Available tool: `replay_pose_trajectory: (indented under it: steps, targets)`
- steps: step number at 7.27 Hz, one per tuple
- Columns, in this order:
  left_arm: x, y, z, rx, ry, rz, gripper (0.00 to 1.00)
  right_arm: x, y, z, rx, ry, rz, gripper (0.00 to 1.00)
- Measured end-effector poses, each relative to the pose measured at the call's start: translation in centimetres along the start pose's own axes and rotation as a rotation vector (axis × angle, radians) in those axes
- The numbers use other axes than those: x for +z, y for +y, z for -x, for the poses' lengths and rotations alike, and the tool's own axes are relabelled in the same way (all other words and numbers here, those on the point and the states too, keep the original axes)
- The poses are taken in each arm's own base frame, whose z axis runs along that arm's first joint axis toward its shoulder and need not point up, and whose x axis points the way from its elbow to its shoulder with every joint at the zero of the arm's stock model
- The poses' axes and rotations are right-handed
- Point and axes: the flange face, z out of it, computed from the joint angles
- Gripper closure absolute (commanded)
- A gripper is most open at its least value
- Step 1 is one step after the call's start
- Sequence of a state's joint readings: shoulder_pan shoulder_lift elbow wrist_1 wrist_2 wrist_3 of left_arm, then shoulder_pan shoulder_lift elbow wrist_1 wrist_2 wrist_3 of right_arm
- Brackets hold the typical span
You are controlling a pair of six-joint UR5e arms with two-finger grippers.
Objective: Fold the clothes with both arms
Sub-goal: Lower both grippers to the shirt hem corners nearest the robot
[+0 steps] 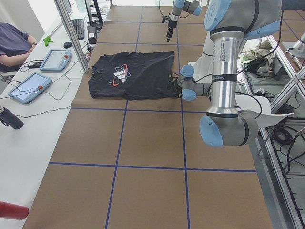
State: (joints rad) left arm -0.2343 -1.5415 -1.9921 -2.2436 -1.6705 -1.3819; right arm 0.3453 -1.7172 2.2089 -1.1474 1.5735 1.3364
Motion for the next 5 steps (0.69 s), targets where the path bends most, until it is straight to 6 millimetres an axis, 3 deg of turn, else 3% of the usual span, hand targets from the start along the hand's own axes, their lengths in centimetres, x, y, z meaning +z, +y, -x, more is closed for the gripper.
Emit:
replay_pose_trajectory:
  steps: [5]
  targets:
    - [-0.7, -0.4, 0.0, -0.001, 0.003, -0.030, 1.00, 1.6, 2.9, 2.1, 0.026, 0.001, -0.044, 0.01]
